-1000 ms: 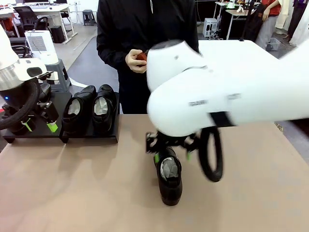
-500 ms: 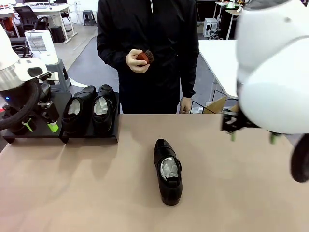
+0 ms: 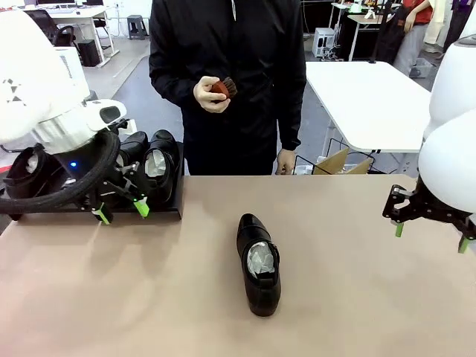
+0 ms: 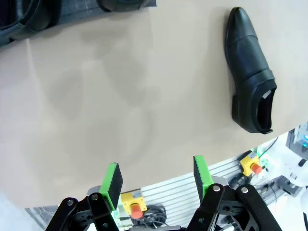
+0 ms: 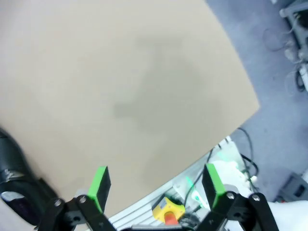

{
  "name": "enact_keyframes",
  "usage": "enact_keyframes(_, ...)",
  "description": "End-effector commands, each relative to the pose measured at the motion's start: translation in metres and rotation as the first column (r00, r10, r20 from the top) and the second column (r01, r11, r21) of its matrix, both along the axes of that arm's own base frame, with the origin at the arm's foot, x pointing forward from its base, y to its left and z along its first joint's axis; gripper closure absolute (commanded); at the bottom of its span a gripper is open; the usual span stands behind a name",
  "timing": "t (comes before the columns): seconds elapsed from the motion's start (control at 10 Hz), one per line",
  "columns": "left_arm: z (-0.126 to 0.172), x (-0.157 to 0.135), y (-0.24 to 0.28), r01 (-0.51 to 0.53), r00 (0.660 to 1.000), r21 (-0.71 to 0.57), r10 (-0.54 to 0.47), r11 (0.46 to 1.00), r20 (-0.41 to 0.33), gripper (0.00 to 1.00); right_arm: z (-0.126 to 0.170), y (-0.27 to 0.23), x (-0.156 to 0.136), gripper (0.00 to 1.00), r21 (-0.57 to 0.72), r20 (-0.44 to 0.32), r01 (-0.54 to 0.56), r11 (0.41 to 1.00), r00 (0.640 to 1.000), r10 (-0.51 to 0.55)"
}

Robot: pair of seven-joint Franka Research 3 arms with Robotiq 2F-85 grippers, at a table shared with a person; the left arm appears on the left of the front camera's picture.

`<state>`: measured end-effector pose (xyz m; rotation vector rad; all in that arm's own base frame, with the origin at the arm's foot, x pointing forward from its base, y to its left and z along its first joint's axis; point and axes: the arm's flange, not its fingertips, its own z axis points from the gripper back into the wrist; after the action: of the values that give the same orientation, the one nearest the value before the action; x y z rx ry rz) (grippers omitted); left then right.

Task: Organize the shoes by placing them on the stand.
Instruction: Place the Shoe from the middle of the table onto the Shoes Stand.

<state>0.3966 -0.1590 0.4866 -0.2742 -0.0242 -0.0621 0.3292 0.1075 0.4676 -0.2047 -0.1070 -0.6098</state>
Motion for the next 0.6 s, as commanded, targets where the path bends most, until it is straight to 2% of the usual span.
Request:
enact_keyframes(0.0,0.002,0.008,0.023,0.023,1.0,0.035,-0.023,0.999,0.011,0.23,0.006,0.007,0.002,0.0,-0.021,0.004,-0.041,0.999,0.999,0.042)
enact_keyframes(0.1,0.0,0.0,0.0,0.0,1.0,0.0,0.0,1.0,0.0,0.23,0.006,0.007,0.002,0.0,-0.021,0.004,-0.041,0.999,0.999,0.042)
enact_keyframes(0.2,-0.013,0.004,-0.039,0.027,0.998,0.012,-0.026,1.0,-0.053,0.23,0.006,0.007,0.002,0.0,-0.021,0.004,-0.041,0.999,0.999,0.042)
enact_keyframes(0.3,-0.031,0.005,-0.089,0.063,0.995,0.034,-0.061,0.997,-0.075,0.23,0.006,0.007,0.002,0.0,-0.021,0.004,-0.041,0.999,0.999,0.042)
enact_keyframes(0.5,-0.051,-0.003,-0.147,0.031,0.997,0.022,-0.03,0.999,-0.067,0.23,0.006,0.007,0.002,0.0,-0.021,0.004,-0.041,0.999,0.999,0.042)
